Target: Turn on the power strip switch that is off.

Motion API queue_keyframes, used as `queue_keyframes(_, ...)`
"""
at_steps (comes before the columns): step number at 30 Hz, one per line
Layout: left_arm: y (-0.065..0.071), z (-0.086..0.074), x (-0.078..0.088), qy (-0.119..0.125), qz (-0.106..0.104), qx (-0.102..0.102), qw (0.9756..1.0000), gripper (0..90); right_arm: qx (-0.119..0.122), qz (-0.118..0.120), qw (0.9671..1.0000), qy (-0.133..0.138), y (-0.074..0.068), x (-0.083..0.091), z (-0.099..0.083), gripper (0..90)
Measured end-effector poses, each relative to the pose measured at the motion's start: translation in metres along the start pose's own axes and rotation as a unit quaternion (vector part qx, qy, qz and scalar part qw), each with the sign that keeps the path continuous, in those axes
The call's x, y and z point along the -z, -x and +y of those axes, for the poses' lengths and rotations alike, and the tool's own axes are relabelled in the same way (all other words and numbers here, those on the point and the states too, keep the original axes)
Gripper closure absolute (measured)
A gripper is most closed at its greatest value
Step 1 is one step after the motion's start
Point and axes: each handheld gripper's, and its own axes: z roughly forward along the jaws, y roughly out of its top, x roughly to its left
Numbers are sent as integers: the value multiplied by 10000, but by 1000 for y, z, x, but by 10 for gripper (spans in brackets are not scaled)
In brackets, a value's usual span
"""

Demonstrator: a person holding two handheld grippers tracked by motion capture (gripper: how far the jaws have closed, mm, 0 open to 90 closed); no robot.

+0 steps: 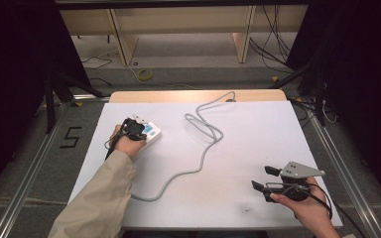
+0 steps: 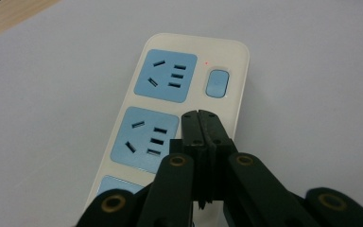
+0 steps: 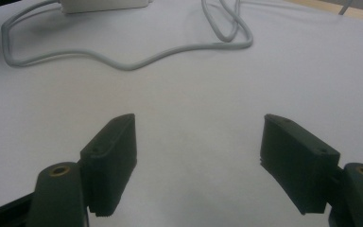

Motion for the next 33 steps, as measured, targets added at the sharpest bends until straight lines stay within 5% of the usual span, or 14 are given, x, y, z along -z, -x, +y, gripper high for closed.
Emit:
queue_keyframes(20,-5,0,16,256,-153,117,9995,826,-3,4,10000,17,0,1,0,282)
queue_keyframes(33,-2,-2,41,738,-493,291,9956,527,-25,11,10000,15,1,0,0,279)
